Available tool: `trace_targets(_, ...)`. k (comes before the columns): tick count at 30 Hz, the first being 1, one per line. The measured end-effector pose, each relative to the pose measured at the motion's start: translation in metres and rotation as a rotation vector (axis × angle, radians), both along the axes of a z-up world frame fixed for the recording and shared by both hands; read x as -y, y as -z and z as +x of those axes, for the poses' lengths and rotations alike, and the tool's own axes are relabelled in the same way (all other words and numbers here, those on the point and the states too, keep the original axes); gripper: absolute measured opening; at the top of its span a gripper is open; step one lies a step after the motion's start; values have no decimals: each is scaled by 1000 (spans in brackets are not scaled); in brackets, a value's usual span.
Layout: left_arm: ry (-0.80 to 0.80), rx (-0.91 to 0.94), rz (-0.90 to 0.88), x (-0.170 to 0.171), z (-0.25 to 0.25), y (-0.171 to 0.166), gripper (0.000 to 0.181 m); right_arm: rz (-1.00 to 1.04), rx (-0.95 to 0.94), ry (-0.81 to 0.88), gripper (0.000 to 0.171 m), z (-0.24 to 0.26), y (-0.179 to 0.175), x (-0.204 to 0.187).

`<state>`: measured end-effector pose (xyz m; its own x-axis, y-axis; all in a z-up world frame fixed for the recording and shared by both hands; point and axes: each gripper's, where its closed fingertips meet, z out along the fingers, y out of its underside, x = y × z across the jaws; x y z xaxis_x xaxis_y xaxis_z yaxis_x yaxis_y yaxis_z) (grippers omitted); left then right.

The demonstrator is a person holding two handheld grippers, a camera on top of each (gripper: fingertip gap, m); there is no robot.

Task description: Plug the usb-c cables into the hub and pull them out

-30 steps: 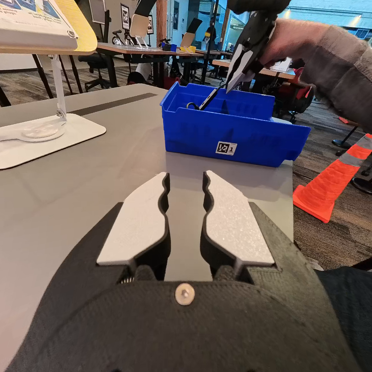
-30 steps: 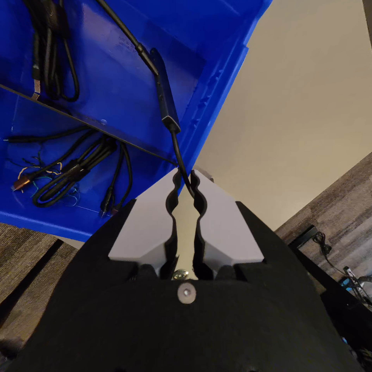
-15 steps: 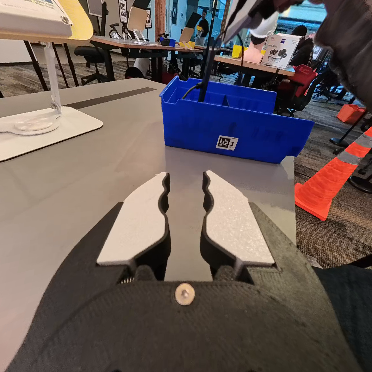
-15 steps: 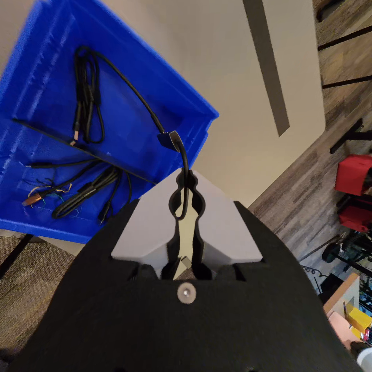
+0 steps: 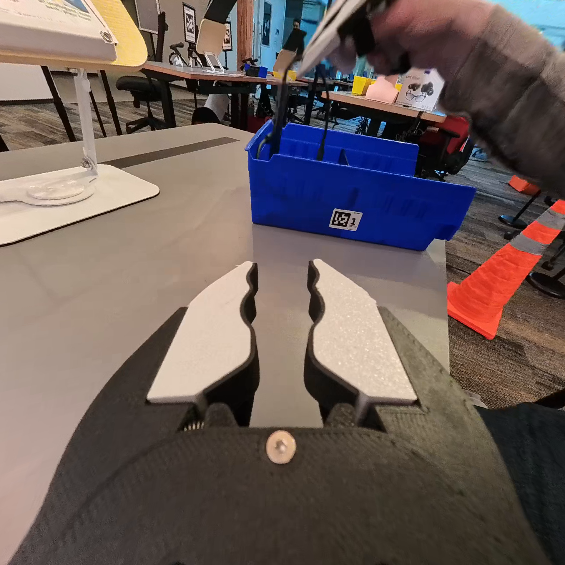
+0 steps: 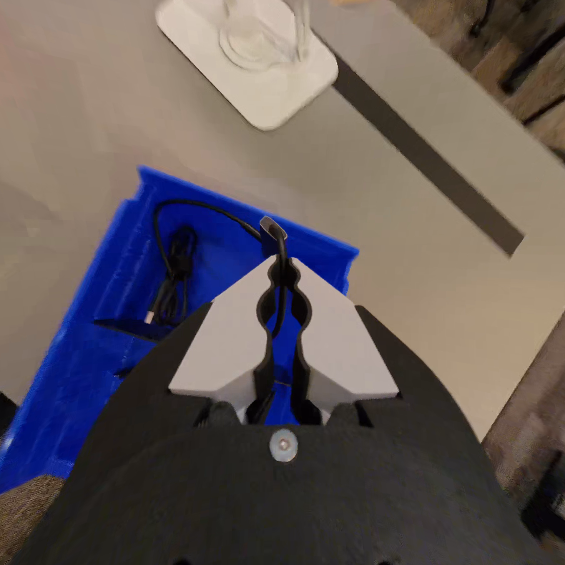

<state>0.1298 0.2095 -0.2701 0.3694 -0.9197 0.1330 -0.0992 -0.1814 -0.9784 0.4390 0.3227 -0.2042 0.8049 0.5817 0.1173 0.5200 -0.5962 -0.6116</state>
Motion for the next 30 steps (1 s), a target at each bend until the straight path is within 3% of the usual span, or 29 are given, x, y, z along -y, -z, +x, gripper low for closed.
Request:
trace_targets(3,-1,-3,1,0,-2,0,30,-43,12,72,0,31,41,9)
trace_targets(6,0,-3,1,0,-1,-1,30,-49,64,108,5,54,52,17)
trace_targets(9,4,-13,23,3,3,-8,31,-74,224,90,36,68,59,26)
trace_targets(14,-3,-95,134,12,4,-30,37,-15,363,99,59,75,35,38)
trace_targets(18,-43,-200,271,13,-16,-64,43,55,350,84,66,58,9,51)
trace_targets(22,-187,-337,416,-10,-72,-111,43,119,358,41,57,34,-9,67)
trace_targets(26,-381,-527,419,-51,-158,-136,39,211,326,6,48,2,-30,79)
trace_targets(28,-455,-715,387,-76,-205,-124,37,226,281,-25,45,-17,-34,86)
trace_targets(30,-477,-895,246,-98,-247,-93,34,241,266,-51,43,-32,-36,90)
